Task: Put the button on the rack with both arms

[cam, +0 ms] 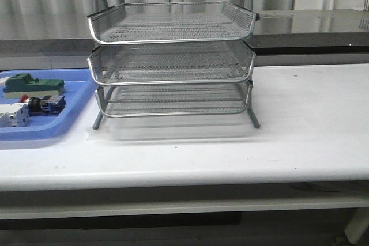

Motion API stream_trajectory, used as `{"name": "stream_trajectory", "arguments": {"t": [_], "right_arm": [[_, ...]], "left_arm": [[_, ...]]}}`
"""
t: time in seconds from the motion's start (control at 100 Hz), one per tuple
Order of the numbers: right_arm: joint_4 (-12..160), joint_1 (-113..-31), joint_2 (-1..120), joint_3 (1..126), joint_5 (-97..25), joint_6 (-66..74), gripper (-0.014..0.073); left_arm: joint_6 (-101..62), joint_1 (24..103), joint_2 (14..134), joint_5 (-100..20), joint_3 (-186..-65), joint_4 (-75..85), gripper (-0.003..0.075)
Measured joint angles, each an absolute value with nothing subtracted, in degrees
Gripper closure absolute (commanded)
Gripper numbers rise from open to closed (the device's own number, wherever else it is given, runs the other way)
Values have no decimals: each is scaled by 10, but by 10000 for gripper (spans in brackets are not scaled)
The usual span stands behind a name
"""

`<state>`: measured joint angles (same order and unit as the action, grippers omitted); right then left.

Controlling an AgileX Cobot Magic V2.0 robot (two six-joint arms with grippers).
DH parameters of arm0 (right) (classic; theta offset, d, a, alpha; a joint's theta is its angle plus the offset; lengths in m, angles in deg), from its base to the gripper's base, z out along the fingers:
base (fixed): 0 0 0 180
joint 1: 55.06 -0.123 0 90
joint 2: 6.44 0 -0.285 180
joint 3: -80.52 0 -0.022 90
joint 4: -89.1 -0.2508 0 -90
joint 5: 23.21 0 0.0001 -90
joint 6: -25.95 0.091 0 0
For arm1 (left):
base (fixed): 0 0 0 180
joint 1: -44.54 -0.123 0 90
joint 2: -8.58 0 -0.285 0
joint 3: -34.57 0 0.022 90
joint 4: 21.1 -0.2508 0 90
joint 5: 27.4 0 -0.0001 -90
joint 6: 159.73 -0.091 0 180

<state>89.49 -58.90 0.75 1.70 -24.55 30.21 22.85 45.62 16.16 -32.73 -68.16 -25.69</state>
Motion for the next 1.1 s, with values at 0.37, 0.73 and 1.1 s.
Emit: {"name": "stream_trajectory", "arguments": {"t": [0.37,0.73,1.1], "right_arm": [[895,-589,8,17,-245,302,650],[895,-589,8,17,-245,302,650],[883,-589,8,21,-261,302,650]], "left_arm": [[228,456,162,-327,-682,-257,741],[228,456,162,-327,-682,-257,741],[228,456,162,-327,-682,-257,741]]}}
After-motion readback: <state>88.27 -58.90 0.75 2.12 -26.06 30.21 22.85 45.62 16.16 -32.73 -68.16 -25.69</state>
